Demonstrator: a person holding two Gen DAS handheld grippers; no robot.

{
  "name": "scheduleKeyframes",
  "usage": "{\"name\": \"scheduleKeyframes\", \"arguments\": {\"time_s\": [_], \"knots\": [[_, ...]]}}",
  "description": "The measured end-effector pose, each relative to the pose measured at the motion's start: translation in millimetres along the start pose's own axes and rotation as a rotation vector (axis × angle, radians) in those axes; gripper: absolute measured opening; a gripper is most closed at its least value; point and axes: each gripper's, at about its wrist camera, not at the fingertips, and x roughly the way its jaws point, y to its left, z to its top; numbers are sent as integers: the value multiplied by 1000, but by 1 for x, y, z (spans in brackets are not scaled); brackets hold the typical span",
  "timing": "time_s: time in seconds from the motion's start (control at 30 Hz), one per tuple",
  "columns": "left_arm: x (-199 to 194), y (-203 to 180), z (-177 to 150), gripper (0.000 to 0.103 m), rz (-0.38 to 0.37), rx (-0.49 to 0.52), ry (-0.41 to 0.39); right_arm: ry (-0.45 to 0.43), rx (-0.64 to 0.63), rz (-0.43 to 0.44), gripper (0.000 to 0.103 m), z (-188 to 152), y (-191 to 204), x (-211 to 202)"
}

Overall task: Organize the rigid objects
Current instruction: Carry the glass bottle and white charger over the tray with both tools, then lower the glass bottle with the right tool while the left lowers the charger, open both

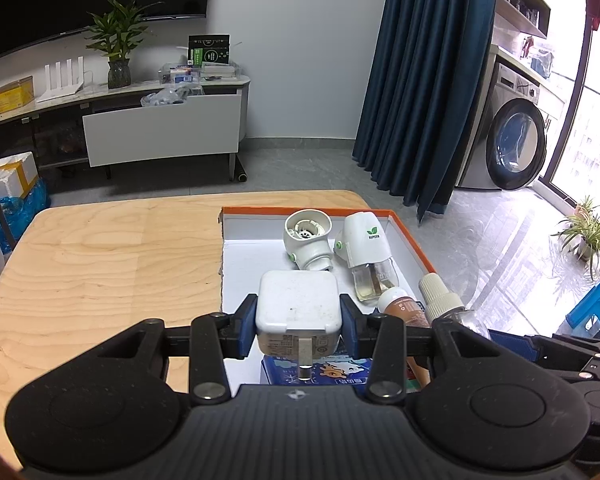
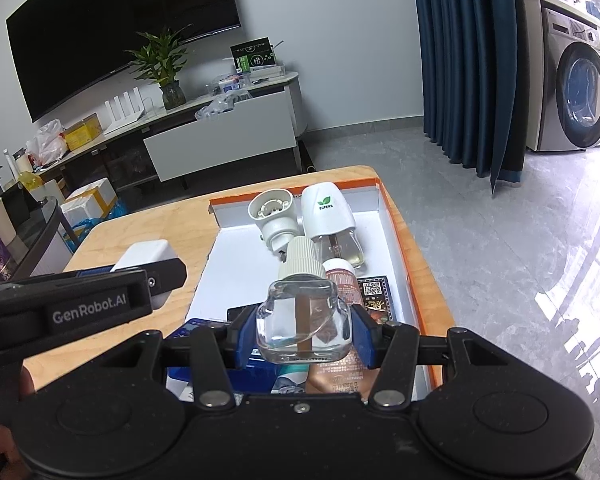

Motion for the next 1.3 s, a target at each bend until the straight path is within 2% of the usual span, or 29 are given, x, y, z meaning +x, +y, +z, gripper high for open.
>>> {"name": "scheduleKeyframes", "arguments": {"time_s": [0.23,0.3,0.43,0.6,0.8,0.87,1.07,1.3], "knots": [[13,-1,3,42,-18,7,17,22,9,-1,62,-2,-4,10],[18,-1,4,42,-22,8,24,18,20,0,68,-3,-7,10],[25,-1,5,42,-33,11,36,-11,43,-16,68,-2,-15,2],[37,-7,8,42,-55,23,48,-46,75,-31,76,-1,-27,-10],[43,-19,9,44,-101,36,62,-61,83,-50,77,-3,-35,-20],[39,-21,10,53,-106,43,49,-68,86,-52,77,-3,-36,-24],[21,-19,12,65,-96,34,21,-91,86,-50,78,-3,-34,-36],[-21,-11,5,93,-47,44,-6,-113,67,-41,80,-7,-33,-57]]}}
